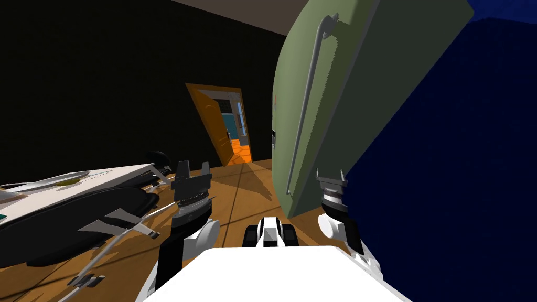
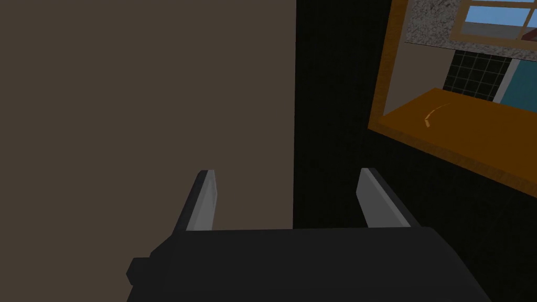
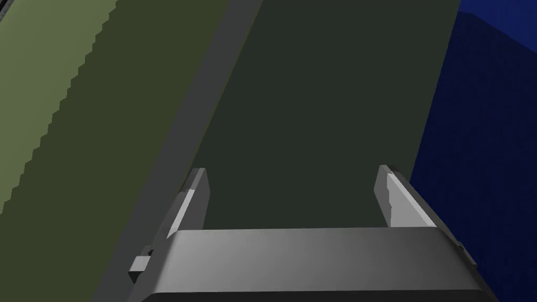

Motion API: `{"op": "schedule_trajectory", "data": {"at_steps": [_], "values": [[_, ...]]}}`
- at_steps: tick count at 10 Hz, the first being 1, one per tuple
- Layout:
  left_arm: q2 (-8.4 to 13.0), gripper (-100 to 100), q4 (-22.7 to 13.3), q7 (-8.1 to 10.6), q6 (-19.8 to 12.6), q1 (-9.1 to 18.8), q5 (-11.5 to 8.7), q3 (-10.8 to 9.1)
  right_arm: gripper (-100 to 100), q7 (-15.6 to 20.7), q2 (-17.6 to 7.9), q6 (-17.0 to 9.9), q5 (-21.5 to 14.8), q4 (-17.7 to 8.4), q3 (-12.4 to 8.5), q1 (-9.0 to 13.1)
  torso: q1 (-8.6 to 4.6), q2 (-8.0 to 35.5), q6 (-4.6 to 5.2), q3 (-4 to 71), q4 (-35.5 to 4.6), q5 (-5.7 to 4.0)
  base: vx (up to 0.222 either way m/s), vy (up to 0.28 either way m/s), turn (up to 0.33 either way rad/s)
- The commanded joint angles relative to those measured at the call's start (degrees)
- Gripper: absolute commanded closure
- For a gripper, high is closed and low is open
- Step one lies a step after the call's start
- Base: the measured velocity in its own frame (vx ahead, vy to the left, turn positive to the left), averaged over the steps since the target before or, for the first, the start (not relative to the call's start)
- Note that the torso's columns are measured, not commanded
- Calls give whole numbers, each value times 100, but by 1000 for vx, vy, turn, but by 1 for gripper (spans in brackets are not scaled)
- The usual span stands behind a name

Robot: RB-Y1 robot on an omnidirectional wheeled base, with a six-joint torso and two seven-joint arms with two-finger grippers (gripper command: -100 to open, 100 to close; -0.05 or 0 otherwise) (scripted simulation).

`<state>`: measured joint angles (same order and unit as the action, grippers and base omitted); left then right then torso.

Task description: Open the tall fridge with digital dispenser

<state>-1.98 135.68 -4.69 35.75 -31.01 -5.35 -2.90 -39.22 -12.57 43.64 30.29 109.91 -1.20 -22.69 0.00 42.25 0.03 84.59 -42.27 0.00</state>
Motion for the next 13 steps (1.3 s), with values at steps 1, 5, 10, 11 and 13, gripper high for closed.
{"op": "schedule_trajectory", "data": {"at_steps": [1,5,10,11,13], "values": [[0,0,0,0,0,1,0,1,-100,-424,-45,41,277,-135,-9,88,2,3,-7,-2,-1,0,-27,0,174],[0,0,0,0,0,0,0,0,-100,-1010,-122,106,795,-406,4,282,-1,-1,0,0,0,0,-29,0,137],[0,0,0,0,0,1,0,0,-100,-1810,-200,148,1296,-688,42,497,6,-36,-26,25,8,4,-49,1,149],[0,0,0,0,0,0,0,0,-100,-1976,-236,160,1537,-831,69,611,3,-44,-22,30,10,4,-60,3,175],[0,0,0,0,0,0,0,0,-100,-2169,-236,160,1537,-831,69,611,-2,-58,-26,39,15,2,-33,1,66]]}}
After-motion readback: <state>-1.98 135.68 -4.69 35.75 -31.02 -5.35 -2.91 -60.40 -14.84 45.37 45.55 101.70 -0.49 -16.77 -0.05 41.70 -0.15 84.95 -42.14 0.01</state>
